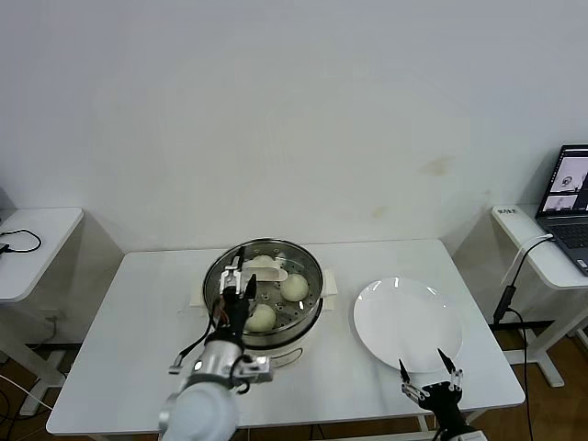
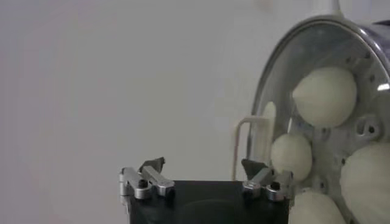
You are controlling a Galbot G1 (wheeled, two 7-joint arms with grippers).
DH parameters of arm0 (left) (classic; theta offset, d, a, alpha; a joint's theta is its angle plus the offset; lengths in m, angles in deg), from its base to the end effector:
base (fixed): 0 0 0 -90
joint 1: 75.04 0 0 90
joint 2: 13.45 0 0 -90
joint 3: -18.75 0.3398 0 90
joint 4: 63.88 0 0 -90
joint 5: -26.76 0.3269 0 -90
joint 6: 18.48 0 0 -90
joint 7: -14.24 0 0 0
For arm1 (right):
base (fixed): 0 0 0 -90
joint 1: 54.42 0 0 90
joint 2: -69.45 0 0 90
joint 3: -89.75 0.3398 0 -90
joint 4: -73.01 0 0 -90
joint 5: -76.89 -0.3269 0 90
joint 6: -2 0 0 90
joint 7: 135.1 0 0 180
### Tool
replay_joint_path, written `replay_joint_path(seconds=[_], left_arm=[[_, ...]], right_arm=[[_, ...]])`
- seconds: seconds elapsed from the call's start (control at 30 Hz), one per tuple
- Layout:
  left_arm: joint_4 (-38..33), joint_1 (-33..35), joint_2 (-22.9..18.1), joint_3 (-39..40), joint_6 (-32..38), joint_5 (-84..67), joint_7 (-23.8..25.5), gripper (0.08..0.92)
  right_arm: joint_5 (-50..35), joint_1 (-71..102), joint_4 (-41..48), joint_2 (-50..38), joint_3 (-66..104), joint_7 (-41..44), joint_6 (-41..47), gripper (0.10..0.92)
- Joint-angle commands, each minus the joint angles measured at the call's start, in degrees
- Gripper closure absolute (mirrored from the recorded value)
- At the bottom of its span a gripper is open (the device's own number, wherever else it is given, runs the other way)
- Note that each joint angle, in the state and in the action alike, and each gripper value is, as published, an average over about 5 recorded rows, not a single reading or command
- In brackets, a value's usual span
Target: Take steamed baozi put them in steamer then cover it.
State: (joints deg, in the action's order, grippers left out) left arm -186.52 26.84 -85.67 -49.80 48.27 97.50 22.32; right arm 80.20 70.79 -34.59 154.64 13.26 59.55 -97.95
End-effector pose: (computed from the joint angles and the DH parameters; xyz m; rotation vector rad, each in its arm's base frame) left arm 0.2123 -0.0459 -0.2352 0.0909 2.3625 1.9048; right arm 0.1126 -0.0927 -0.3659 0.1633 -2.9580 0.3453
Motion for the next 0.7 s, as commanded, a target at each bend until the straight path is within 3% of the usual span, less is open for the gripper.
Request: replay_joint_path(seconds=[0.03, 0.2, 0.43, 0.7], left_arm=[[-9.1, 19.0, 4.6, -14.1, 18.8, -56.8, -26.4, 0.177], [-6.2, 26.0, 1.8, -25.8, 30.7, -81.8, -26.7, 0.177], [-4.0, 34.5, 2.0, -32.1, 29.8, -91.3, -25.6, 0.177], [1.4, 36.2, 2.4, -32.1, 31.7, -88.8, -22.1, 0.177]], right_arm=[[-0.3, 0.0, -0.1, -0.1, 0.1, 0.0, -0.1, 0.203], [-0.4, 0.5, -0.2, -0.4, -0.1, 0.0, -0.2, 0.203], [-1.0, 0.6, -0.1, -1.5, -0.8, 0.1, -0.1, 0.203], [-1.4, 0.4, 0.1, -1.9, -2.7, 0.1, 0.0, 0.203]])
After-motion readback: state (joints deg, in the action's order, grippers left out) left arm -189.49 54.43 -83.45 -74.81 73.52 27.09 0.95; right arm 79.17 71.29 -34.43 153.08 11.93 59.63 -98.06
